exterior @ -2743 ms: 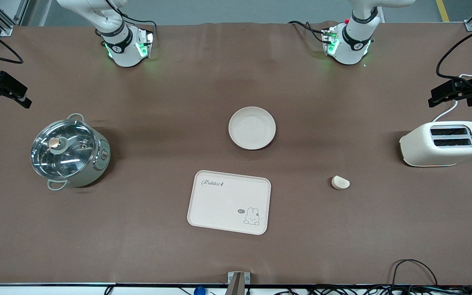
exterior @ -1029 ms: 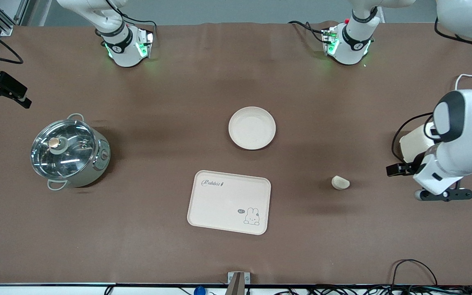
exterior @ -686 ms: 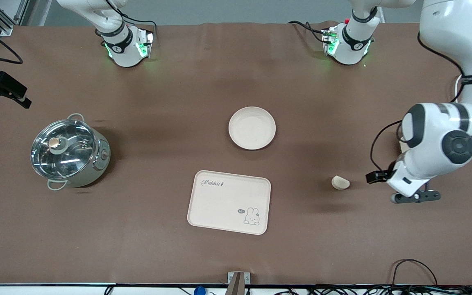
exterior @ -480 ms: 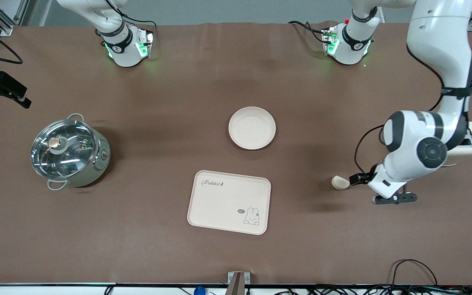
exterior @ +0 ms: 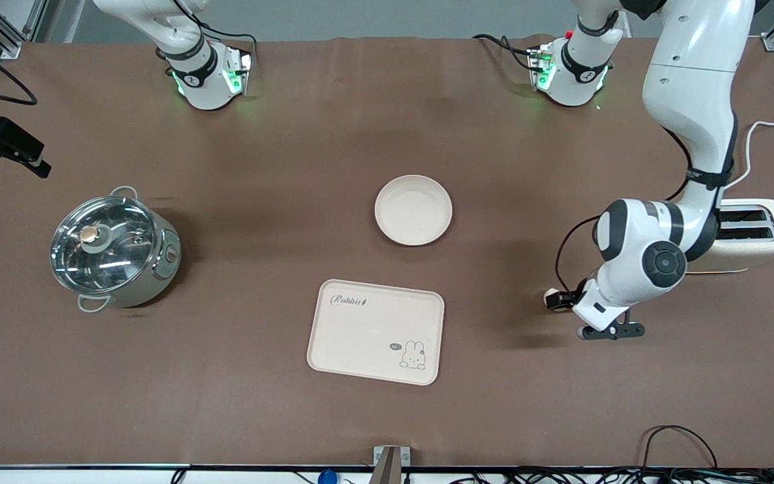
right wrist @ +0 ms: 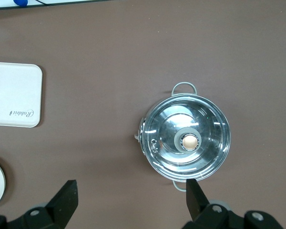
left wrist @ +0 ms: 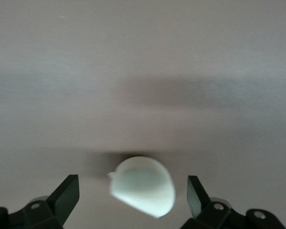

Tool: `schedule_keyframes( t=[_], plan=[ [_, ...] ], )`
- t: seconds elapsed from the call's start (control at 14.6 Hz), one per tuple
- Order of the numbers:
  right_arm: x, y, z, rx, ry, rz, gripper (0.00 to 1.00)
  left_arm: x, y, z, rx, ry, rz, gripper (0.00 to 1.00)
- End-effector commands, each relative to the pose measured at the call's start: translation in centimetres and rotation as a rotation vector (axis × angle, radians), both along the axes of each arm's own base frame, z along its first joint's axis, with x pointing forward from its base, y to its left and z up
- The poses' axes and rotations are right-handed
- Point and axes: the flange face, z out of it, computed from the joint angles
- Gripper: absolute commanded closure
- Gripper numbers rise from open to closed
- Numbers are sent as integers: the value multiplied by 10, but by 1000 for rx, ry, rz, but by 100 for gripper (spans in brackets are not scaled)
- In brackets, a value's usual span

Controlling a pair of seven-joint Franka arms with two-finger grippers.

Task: Place bun in plate and plate on tray
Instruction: 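Reach the left gripper down to the white bun beside the toaster, then close the left gripper on the white bun and lift it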

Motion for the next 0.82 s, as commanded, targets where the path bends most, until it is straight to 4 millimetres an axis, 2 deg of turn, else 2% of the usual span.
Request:
schedule_keyframes(
  t=[0.0,0.21,0.48,0.62,0.69,0.75],
  plan=[
    [-1,-3,1,11,0,-6,0,2,-7,-9,-18,-6,22,0],
    [-1,-2,1,11,0,-5,0,2,-6,-22,-15,-6,24,0],
    [-1,-2,1,11,-1,-5,0,1,-6,-30,-17,-4,29,1],
    [-1,-3,1,11,0,-6,0,0,-6,-32,-17,-10,38,11],
    [-1,-3,1,11,0,-6,0,-1,-7,-33,-16,-8,47,22],
    [-1,-2,1,11,0,-5,0,-2,-11,-34,-13,-6,43,40]
  ],
)
